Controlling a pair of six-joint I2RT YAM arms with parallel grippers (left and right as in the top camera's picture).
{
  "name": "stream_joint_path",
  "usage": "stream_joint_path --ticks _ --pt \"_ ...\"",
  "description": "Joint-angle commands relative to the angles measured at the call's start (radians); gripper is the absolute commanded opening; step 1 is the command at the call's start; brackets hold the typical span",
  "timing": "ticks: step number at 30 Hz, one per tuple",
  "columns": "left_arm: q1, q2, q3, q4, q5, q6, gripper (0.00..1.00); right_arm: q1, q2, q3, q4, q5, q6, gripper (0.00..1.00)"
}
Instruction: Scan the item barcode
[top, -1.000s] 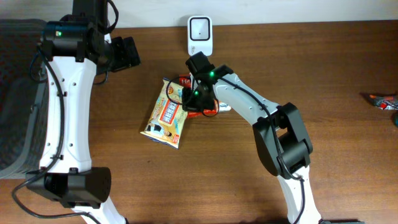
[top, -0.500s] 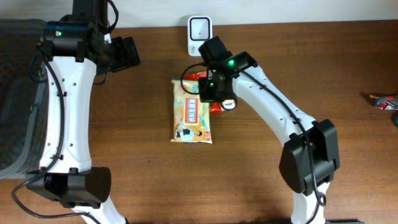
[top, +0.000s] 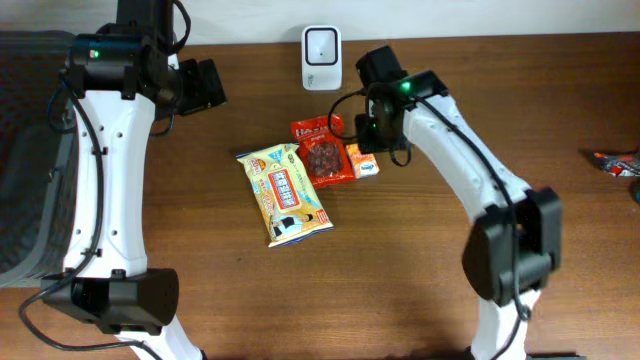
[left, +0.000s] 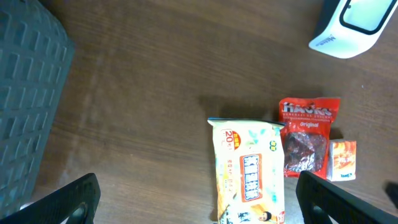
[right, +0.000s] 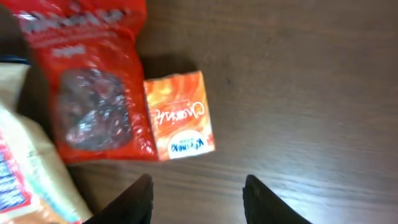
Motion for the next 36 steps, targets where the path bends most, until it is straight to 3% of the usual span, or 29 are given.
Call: stream_joint_path --ticks 1,3,4,7,20,21,23,24,26,30,33,36 --pt "0.002 0.002 -0.002 0.002 -0.011 -0.01 0.99 -0.083 0.083 -0.009 0.037 -0.141 -0.006 0.39" --pt "0.002 0.002 -0.002 0.002 -0.011 -0.01 0.99 -0.139 0.139 -0.009 0.074 -0.264 -0.028 0.24" --pt "0.002 0.002 -0.002 0.002 -0.011 -0.01 0.99 -0.155 0.157 -0.01 0.089 -0.351 -0.073 0.24" --pt "0.002 0.002 -0.002 0.002 -0.011 -0.01 0.99 -0.176 0.202 -0.011 0.124 -0.514 -0.145 0.24" --pt "0.002 0.002 -0.002 0.001 -0.011 -0.01 0.99 -0.163 0.237 -0.138 0.231 -0.412 -0.148 0.32" --pt "0.002 0.002 -0.002 0.002 -0.011 -0.01 0.99 -0.163 0.237 -0.138 0.232 -0.412 -0.148 0.29" --pt "0.002 0.002 -0.002 0.002 -0.011 -0.01 0.99 -0.163 0.237 -0.138 0.236 -0.418 -0.118 0.04" --pt "0.002 0.002 -0.002 0.002 -0.011 -0.01 0.99 -0.165 0.237 -0.138 0.235 -0.441 -0.107 0.04" --pt "0.002 0.002 -0.002 0.002 -0.011 -0.01 0.99 -0.187 0.237 -0.132 0.234 -0.555 -0.113 0.04" --pt "0.002 0.002 -0.002 0.002 -0.011 -0.01 0.99 -0.321 0.237 -0.13 0.188 -1.105 -0.368 0.04" --pt "0.002 0.002 -0.002 0.002 -0.011 -0.01 0.99 -0.384 0.237 -0.13 0.083 -1.206 -0.501 0.04" --pt "0.002 0.002 -0.002 0.002 -0.011 -0.01 0.99 -0.39 0.237 -0.13 0.061 -1.205 -0.509 0.04"
